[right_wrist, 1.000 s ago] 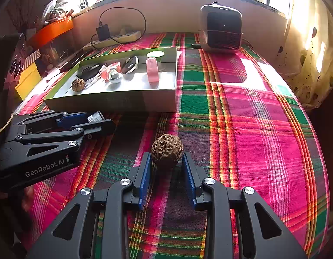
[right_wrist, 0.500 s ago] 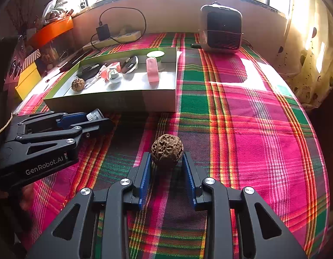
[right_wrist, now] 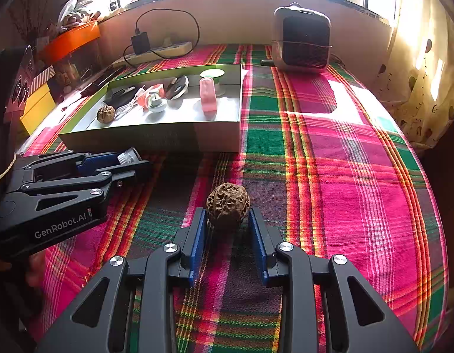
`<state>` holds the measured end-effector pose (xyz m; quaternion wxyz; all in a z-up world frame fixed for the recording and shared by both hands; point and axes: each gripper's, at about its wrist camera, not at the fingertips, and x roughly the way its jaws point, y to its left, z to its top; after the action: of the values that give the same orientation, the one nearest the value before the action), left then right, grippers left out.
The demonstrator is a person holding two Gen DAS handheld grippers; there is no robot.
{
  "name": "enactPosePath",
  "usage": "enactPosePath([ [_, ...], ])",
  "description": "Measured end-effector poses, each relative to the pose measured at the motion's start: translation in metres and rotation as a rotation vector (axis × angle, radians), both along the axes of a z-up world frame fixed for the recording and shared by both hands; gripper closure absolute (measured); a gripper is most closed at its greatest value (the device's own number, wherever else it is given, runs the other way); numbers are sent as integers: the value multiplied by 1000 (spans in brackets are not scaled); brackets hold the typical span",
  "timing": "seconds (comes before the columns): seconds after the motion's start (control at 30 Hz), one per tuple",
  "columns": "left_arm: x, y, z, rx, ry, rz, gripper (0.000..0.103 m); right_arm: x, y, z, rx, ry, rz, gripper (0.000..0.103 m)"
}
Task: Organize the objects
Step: 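Lift the walnut and white cylinder and carry both over the white box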
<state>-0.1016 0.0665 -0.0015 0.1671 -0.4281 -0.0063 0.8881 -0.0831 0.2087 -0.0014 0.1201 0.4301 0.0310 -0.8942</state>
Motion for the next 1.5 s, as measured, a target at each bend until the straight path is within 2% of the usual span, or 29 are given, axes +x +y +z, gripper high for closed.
enactPosePath([
  [0.97, 2, -2, 2, 3, 0, -4, 75, 0, 0, 1, 1, 4, -11, 72],
  [1.4, 13, -12, 28, 54, 46, -1, 75, -2, -2, 16, -22, 51, -8, 72],
  [1.5, 13, -15, 29, 46, 48, 8, 75, -4, -4, 17, -8, 49, -10, 72],
])
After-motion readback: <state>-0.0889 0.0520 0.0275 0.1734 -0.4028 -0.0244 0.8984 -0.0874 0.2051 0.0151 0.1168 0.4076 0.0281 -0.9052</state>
